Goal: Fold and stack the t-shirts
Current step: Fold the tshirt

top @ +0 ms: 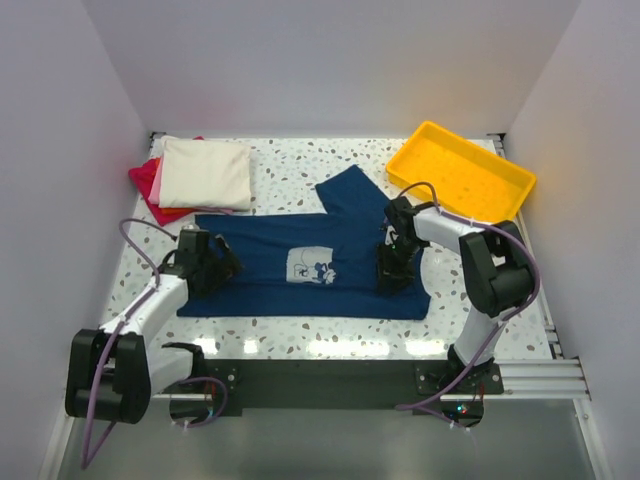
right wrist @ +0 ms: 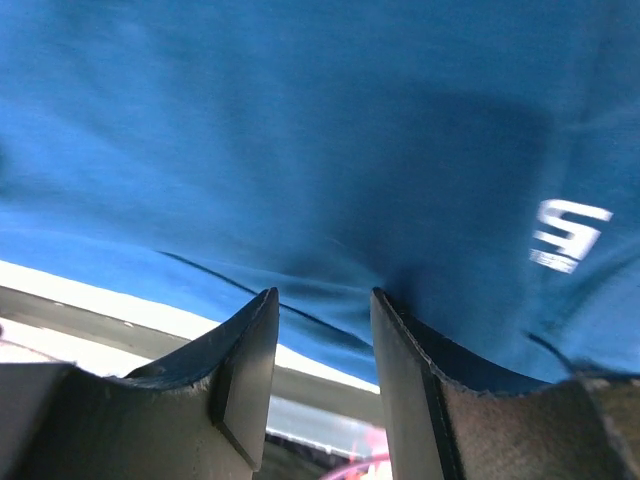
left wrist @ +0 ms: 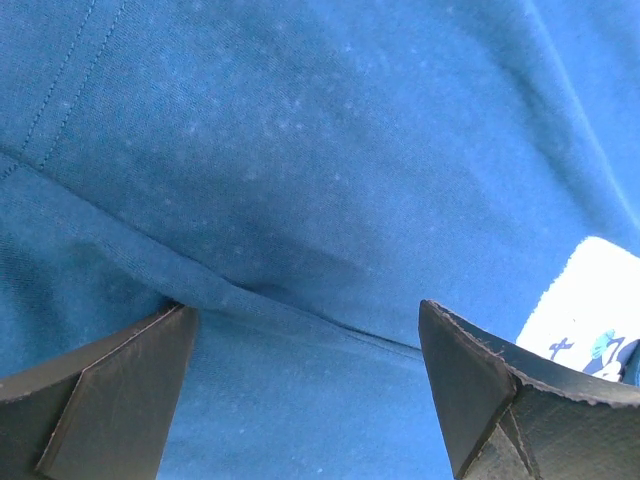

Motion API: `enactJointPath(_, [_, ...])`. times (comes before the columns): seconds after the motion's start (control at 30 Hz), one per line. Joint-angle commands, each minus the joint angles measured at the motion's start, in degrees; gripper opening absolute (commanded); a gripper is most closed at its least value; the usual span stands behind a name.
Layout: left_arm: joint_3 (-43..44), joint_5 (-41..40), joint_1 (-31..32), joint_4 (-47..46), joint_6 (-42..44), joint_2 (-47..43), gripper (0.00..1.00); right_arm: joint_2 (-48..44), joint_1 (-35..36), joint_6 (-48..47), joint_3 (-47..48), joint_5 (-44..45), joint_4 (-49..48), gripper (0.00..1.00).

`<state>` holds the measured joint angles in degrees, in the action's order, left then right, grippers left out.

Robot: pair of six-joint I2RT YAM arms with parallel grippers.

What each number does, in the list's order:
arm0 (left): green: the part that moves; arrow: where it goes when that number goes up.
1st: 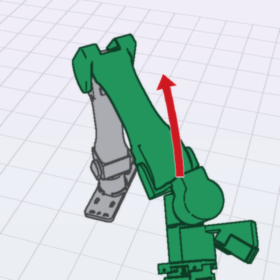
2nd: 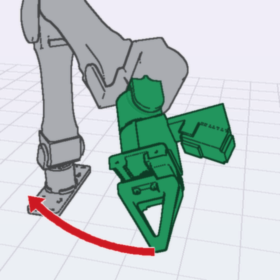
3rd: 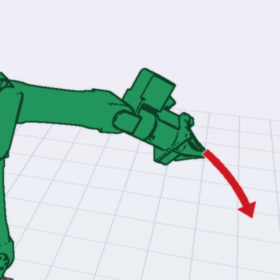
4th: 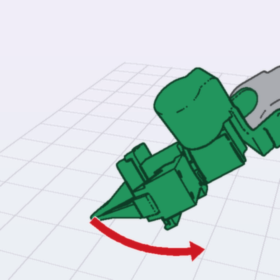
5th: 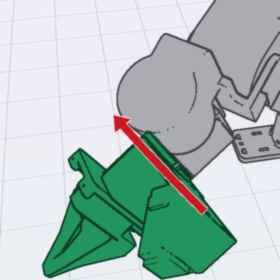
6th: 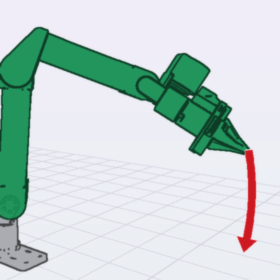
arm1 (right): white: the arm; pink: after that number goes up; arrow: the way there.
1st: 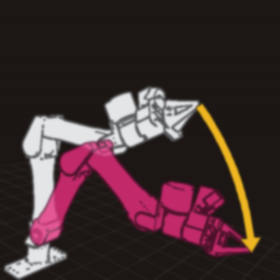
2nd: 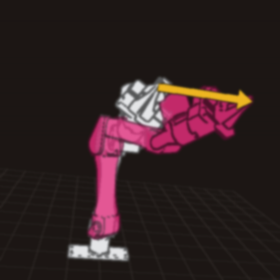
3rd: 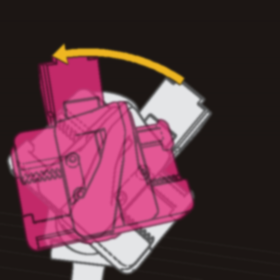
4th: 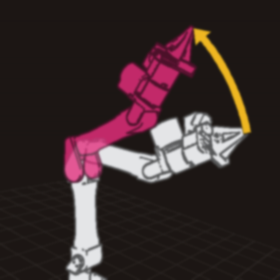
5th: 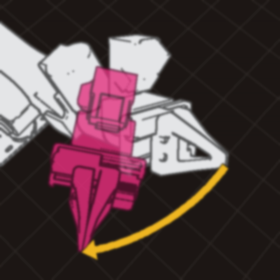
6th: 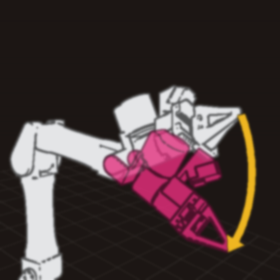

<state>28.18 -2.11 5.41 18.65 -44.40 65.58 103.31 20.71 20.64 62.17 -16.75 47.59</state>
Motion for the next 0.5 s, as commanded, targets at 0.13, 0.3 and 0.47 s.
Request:
enactJointPath(0.13, [6.3, -0.9, 0.0, 10.2, 1.1, 0.0, 0.98, -2.5, -0.2, 0.0, 8.0, 5.1, 10.3, 0.47])
enactJointPath(0.3, [15.2, -2.0, 0.0, 7.9, 2.4, 5.1, 0.99, 0.6, -0.3, -1.0, 21.8, 4.6, 11.5, 0.49])
enactJointPath(0.47, [17.7, 0.3, 0.0, -1.2, 3.4, 11.4, 0.99, 4.5, -0.2, -1.7, 24.0, 0.8, 2.2, 0.49])
